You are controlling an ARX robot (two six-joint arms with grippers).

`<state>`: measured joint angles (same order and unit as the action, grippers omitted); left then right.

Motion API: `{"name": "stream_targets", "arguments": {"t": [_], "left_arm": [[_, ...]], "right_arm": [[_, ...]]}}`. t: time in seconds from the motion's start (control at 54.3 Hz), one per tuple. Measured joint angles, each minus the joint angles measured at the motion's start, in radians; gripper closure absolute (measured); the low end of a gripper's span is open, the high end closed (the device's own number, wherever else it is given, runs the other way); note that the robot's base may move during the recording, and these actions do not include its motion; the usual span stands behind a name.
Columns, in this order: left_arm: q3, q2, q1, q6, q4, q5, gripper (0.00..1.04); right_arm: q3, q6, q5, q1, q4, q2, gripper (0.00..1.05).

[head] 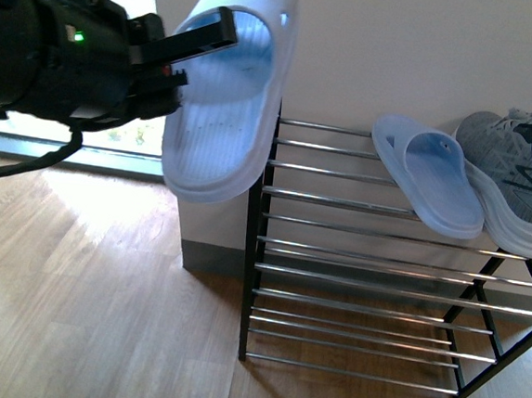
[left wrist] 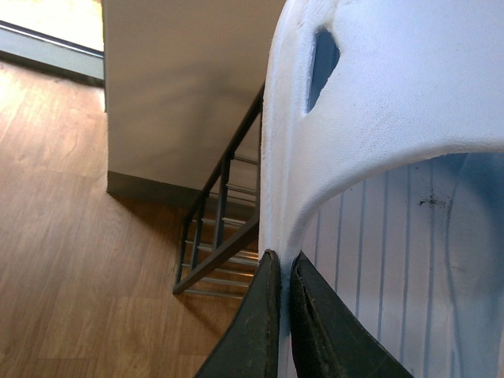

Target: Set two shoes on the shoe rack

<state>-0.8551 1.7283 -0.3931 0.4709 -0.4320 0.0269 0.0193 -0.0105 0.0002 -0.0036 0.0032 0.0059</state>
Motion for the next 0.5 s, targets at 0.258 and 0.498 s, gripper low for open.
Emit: {"name": "stream_targets", "arguments": {"t": [0.258, 0.498], "left_arm": [[-0.268, 0.231, -0.031, -0.055, 0.091, -0.039, 1.03], [-0.557, 0.449, -0.037, -0.045, 0.223, -0.104, 1.03]], "right_arm": [[0.000, 0.000, 0.000, 0.000, 0.000, 0.000, 0.09], [0.000, 0.000, 0.000, 0.000, 0.000, 0.000, 0.09]]}}
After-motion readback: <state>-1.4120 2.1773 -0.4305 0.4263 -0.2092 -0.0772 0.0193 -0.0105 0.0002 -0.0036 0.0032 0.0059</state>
